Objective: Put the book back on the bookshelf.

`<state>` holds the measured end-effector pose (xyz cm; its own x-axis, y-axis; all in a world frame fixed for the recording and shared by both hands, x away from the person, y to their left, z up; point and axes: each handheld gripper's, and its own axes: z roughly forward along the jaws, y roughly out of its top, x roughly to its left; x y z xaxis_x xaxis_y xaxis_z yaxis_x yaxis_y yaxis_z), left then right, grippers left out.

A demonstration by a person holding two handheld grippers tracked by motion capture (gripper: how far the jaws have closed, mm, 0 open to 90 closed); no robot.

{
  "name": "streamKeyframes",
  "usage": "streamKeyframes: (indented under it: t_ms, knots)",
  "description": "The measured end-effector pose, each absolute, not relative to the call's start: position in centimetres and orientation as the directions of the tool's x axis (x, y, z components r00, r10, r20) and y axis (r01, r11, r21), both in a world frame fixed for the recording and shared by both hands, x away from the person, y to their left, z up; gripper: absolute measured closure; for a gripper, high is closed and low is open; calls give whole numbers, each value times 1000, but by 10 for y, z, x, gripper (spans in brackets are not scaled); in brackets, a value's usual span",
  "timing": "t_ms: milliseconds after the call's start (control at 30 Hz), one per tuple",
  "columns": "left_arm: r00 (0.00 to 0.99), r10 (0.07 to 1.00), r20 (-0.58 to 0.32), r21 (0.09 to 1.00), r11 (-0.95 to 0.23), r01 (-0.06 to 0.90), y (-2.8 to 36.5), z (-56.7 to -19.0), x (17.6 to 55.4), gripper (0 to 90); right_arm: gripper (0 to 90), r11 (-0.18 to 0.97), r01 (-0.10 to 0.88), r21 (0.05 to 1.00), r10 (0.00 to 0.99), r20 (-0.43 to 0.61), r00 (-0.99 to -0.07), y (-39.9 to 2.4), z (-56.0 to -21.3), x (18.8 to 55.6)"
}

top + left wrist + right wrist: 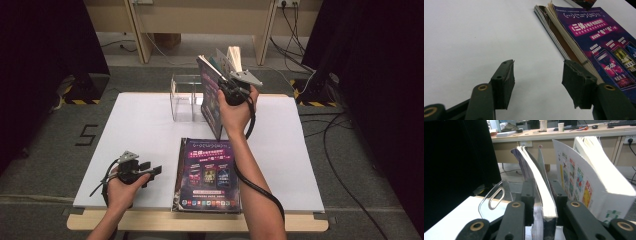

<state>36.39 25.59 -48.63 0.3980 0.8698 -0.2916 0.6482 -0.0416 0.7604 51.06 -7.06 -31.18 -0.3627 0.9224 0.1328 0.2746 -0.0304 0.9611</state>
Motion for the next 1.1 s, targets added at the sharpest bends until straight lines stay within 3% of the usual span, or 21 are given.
streamKeyframes:
  t_ms: [1100]
  knots:
    - [404, 867, -291, 757, -49, 651, 255, -487, 364, 421, 840, 50, 363, 930, 921, 97, -377, -67, -304, 525]
